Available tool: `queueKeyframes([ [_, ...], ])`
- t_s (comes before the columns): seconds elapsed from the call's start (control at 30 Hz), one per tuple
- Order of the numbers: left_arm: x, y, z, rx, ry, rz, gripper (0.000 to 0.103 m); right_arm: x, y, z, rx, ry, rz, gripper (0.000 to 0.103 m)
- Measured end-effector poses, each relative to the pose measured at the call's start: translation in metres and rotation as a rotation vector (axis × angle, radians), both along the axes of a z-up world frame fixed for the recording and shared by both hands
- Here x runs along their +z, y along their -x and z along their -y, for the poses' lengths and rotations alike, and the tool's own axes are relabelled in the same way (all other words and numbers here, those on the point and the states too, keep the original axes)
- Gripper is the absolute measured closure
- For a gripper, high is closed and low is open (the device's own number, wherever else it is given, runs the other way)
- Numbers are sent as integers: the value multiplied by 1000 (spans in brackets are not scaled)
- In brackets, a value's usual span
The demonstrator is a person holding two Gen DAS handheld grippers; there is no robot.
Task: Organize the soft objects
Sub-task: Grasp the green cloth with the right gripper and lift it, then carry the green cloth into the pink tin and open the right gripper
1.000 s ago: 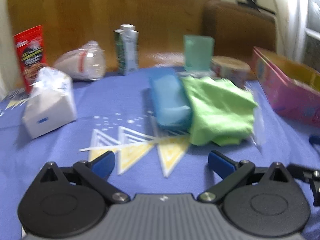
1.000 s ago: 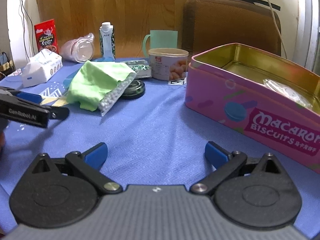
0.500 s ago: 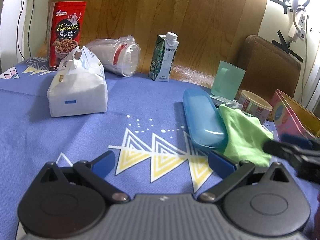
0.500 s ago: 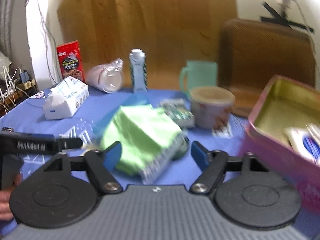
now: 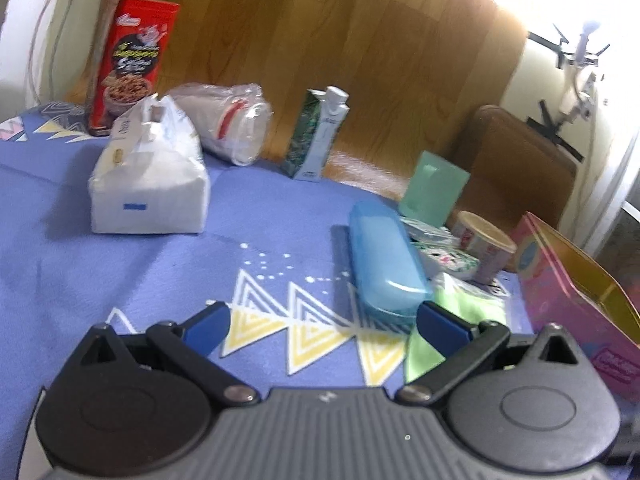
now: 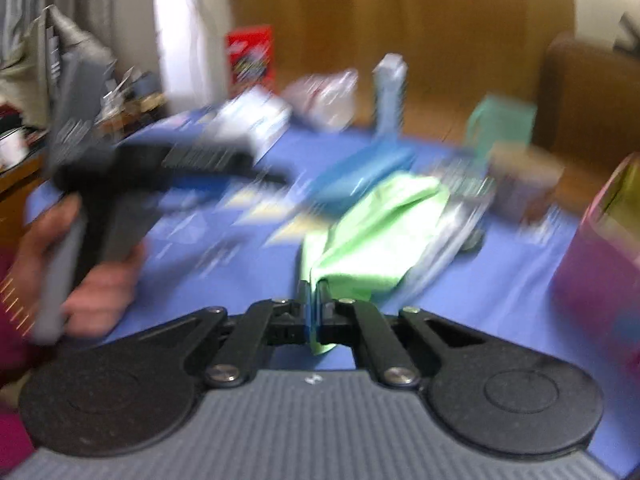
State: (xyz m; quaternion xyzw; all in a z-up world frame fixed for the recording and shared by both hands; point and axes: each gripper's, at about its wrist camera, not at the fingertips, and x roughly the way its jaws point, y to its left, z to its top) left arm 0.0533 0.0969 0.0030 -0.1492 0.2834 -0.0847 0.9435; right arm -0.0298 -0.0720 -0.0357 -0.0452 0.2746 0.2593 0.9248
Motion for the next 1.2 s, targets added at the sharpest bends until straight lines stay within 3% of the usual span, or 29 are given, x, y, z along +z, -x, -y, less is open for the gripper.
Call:
queueKeyframes([
  [0.07,1,2,6,-48,1,-3,1,-9,12,-1,39,-14,-39,98],
  [0.2,5,12,20,-145,7,-11,4,-6,27,0,41,-5,-1,92],
  [0.27,6,17,31,-202,15,-27,5,-6,28,3,11,6,23,68],
  [0.3,6,17,37,-226,14,-37,6,-5,26,4,-6,11,33,46],
  [0.33,6,16,42,-242,14,-50,7,-4,23,6,-25,13,45,35],
  [0.43,0,7,56,-278,29,-141,9,-5,12,6,-29,23,73,29],
  [0.53,0,8,64,-301,45,-152,15,-15,-7,2,-55,57,45,28],
  [0.57,-1,8,67,-320,63,-162,19,-16,-10,0,-56,40,59,30],
  [0.6,-1,9,69,-338,75,-169,29,-17,-9,-2,-53,42,70,48],
  [0.63,-2,9,72,-360,84,-181,40,-16,-6,-3,-39,38,81,74],
  [0.7,0,10,79,-396,97,-196,48,-15,3,-4,-26,35,98,89],
  [0.77,5,14,88,-429,96,-190,52,-15,8,-5,-44,27,135,91],
  [0.93,42,20,125,-496,33,-83,52,-2,30,11,-124,20,265,91],
  [1.2,82,7,209,-622,-26,85,52,25,43,61,-345,26,465,91],
])
